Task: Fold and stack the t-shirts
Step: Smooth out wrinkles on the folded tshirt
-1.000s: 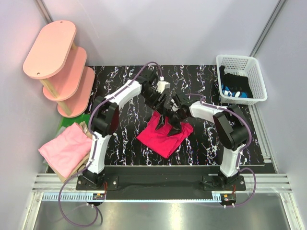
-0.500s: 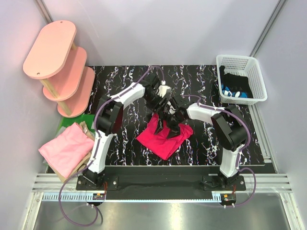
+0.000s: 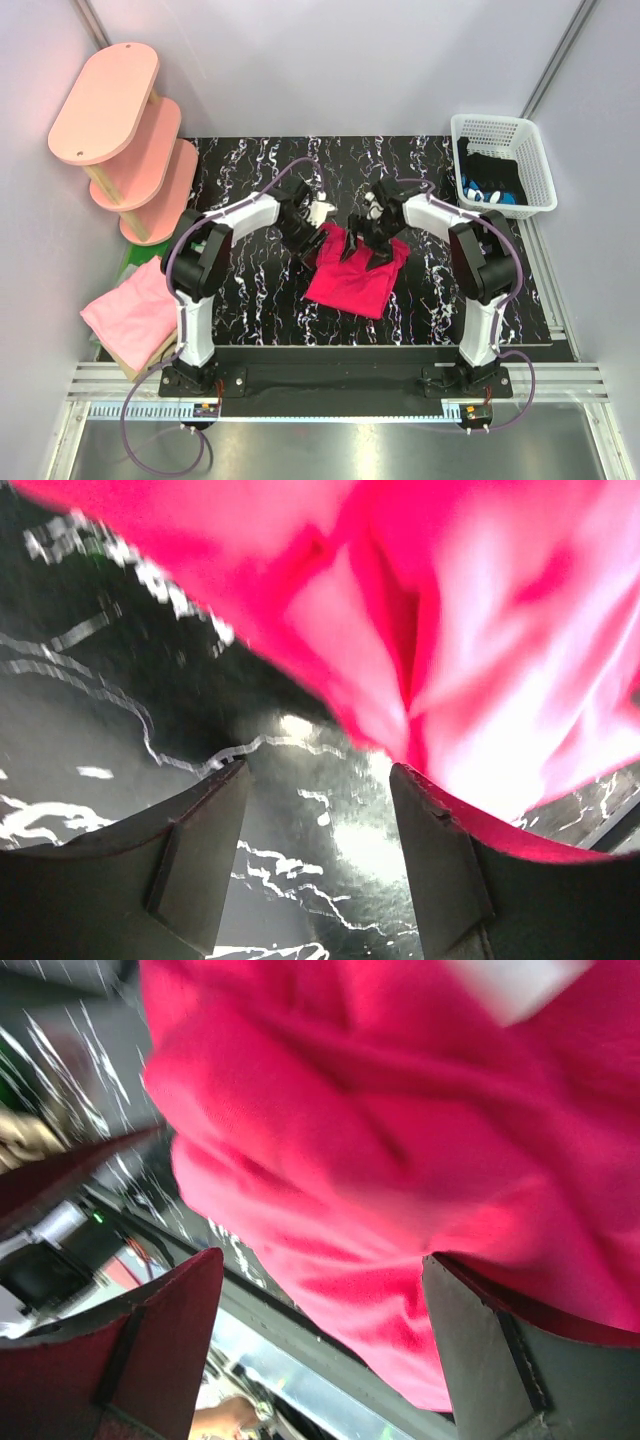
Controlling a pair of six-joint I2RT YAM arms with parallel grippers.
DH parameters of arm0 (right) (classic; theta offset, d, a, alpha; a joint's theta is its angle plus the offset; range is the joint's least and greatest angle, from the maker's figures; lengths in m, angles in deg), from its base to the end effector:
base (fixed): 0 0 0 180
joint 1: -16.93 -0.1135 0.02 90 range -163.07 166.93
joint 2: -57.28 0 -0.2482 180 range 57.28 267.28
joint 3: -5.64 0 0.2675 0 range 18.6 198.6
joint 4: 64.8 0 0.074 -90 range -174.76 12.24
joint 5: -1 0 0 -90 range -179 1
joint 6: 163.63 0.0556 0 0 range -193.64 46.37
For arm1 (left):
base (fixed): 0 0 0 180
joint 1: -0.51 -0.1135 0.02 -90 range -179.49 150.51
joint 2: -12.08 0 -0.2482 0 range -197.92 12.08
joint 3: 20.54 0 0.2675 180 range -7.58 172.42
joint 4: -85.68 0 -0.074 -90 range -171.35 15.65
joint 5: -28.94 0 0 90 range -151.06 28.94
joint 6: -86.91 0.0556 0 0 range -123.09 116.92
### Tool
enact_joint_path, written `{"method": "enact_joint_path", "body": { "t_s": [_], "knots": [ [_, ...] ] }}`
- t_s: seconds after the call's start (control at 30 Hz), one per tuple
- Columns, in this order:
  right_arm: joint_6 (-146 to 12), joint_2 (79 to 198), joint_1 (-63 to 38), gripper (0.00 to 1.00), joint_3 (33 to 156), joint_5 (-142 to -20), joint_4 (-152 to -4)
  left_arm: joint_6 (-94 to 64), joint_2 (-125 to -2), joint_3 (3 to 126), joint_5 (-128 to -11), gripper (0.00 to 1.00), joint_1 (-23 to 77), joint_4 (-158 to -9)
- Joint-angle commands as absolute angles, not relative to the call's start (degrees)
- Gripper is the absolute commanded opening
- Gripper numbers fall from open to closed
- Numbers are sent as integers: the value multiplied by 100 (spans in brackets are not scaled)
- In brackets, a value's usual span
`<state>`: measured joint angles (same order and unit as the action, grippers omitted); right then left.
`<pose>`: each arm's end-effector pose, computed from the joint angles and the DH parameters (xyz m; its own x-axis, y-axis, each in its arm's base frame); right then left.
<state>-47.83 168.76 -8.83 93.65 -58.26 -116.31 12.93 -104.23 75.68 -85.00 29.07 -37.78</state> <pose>0.3369 0.1941 0.1203 -0.9976 -0.0661 -0.0185 -0.0651 0.8278 0.5573 0.3494 -0.2159 0.1227 -0.6780 0.6562 -0.3312 0.7350 0.6001 -0.3156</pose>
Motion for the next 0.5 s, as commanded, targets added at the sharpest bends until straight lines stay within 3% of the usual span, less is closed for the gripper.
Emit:
{"method": "enact_joint_path", "body": {
  "t_s": [0.0,0.2,0.47],
  "knots": [
    [-5105,17170,-444,87,9988,-5622,-11784,1414,-10149,6706,-8311,66,2829,-3741],
    [-4964,17593,-390,87,10622,-5034,-11819,1265,-9333,6326,-8444,66,2741,-3873],
    [-4482,16778,-425,91,11185,-4383,-11749,738,-9399,8222,-8286,67,2530,-3820]
  ]
}}
